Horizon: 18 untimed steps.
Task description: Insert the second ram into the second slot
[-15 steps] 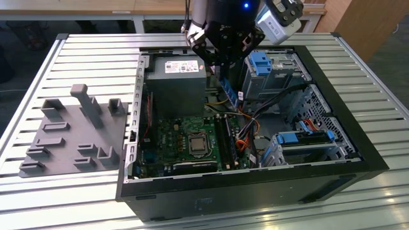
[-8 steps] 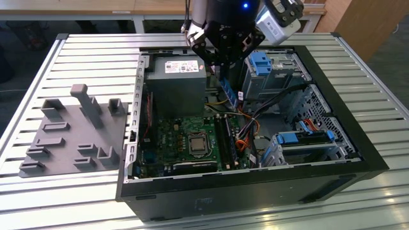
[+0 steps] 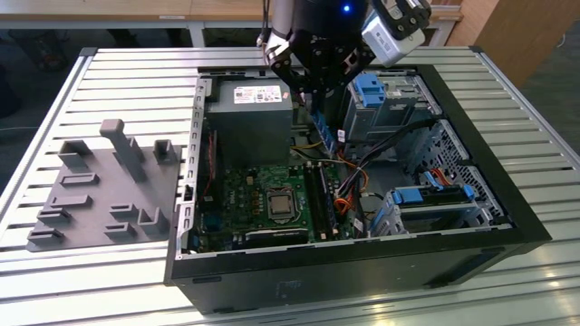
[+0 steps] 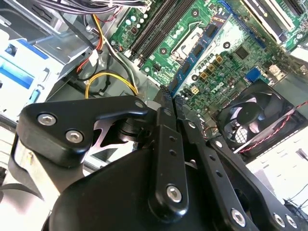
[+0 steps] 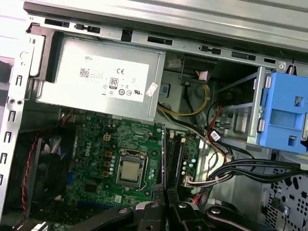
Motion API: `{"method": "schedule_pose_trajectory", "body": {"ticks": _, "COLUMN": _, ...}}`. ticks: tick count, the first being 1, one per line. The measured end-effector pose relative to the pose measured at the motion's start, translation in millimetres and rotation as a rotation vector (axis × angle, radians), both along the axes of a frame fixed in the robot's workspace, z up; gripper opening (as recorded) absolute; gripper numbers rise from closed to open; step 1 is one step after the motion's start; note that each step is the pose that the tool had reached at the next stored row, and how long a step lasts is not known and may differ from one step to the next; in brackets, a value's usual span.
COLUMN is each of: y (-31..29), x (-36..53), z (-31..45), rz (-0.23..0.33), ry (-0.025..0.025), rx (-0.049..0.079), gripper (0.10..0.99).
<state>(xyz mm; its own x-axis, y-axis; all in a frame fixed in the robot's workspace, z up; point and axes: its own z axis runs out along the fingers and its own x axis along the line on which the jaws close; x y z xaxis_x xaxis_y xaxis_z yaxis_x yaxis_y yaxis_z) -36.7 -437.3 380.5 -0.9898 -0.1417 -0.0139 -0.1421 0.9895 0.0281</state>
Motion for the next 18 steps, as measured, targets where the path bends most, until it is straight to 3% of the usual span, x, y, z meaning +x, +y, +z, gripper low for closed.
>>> {"method": "schedule_pose_trajectory", "body": {"ticks": 12, "y": 0.0, "x": 0.0, "z": -1.0, "rz": -0.064, "ry": 0.0001, "rx": -0.004, "gripper": 0.137}}
{"method": "schedule_pose_trajectory", "body": {"ticks": 18, "y": 0.0, "x": 0.0, "z": -3.2, "rz": -0.069, "ry": 0.0001, "rx": -0.004, "gripper": 0.137}}
